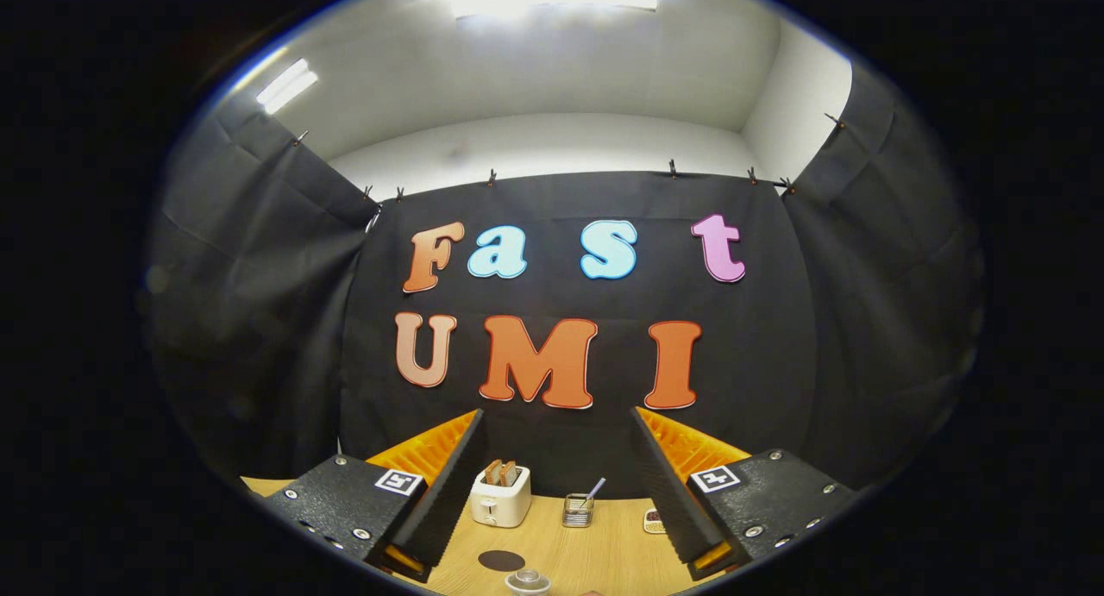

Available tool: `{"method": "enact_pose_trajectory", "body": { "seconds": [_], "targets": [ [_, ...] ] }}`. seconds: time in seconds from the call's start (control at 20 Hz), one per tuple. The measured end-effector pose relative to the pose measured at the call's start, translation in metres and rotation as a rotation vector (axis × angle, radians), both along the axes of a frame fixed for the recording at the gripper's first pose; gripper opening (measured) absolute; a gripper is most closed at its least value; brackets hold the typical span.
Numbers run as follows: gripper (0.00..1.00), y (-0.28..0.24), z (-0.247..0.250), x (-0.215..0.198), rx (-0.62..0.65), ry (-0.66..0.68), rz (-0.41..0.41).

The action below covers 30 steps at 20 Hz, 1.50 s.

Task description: Take the bottle from table, then pour the juice into the cup, finally place the bottle on the coaster

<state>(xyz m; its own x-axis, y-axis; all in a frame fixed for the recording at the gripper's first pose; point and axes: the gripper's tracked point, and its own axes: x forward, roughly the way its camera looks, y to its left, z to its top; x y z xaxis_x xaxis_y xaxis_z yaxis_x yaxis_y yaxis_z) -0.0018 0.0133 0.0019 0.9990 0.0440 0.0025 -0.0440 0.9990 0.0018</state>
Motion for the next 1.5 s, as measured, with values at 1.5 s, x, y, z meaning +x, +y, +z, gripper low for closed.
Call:
{"method": "enact_pose_trajectory", "body": {
  "seconds": [1.5],
  "targets": [
    [0.97, 0.025, -0.198, -0.042, 0.155, 0.156, 0.160]
  ]
}}
